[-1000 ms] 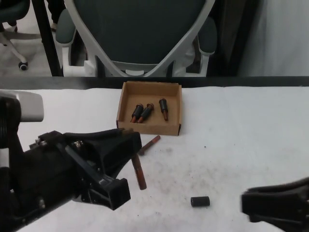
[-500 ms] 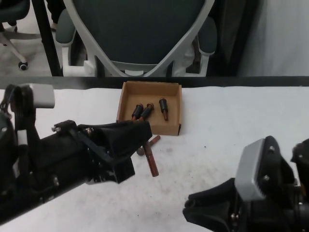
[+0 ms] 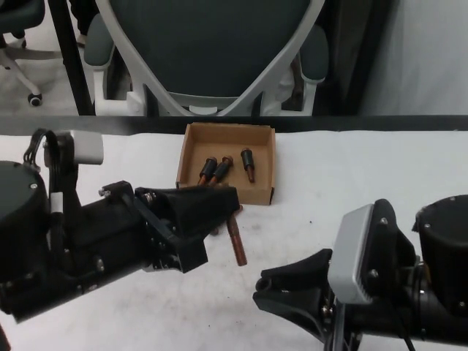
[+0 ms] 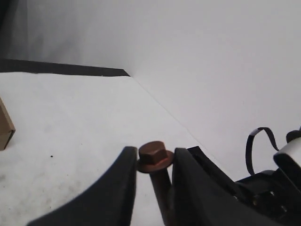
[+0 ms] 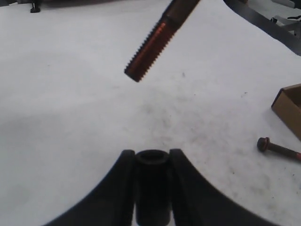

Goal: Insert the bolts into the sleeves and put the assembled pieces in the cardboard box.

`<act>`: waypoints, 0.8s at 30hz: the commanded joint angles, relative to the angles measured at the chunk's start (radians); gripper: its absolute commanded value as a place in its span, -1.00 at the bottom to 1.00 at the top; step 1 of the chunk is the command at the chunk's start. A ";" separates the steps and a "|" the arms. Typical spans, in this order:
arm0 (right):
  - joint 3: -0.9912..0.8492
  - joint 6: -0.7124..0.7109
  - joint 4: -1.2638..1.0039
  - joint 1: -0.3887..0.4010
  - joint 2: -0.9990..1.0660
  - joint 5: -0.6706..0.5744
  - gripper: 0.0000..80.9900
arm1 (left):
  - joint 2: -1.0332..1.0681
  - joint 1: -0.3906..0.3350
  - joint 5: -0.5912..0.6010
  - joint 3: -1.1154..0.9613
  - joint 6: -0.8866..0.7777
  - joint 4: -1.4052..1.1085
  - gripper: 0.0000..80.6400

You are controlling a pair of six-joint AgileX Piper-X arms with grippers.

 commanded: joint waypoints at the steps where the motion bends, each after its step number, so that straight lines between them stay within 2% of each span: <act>1: -0.050 -0.011 -0.045 -0.001 0.022 0.000 -0.99 | -0.002 0.001 0.036 0.011 0.069 -0.116 -0.98; 6: -0.100 -0.004 -0.045 -0.001 0.038 0.000 -0.99 | -0.004 0.001 0.033 0.088 0.048 -0.246 -0.98; 10: -0.116 0.040 -0.045 -0.001 0.038 0.000 -0.99 | -0.004 0.001 -0.020 0.139 0.045 -0.355 -0.98; 13: -0.115 0.102 -0.045 -0.001 0.038 0.000 -0.99 | -0.004 0.001 -0.032 0.145 0.061 -0.368 -0.98; 18: -0.115 0.108 -0.045 0.001 0.038 -0.052 -0.99 | -0.004 0.001 -0.038 0.145 0.100 -0.382 -0.98; 24: -0.115 0.156 -0.045 0.001 0.038 -0.053 -0.99 | -0.005 0.001 -0.037 0.145 0.119 -0.448 -0.98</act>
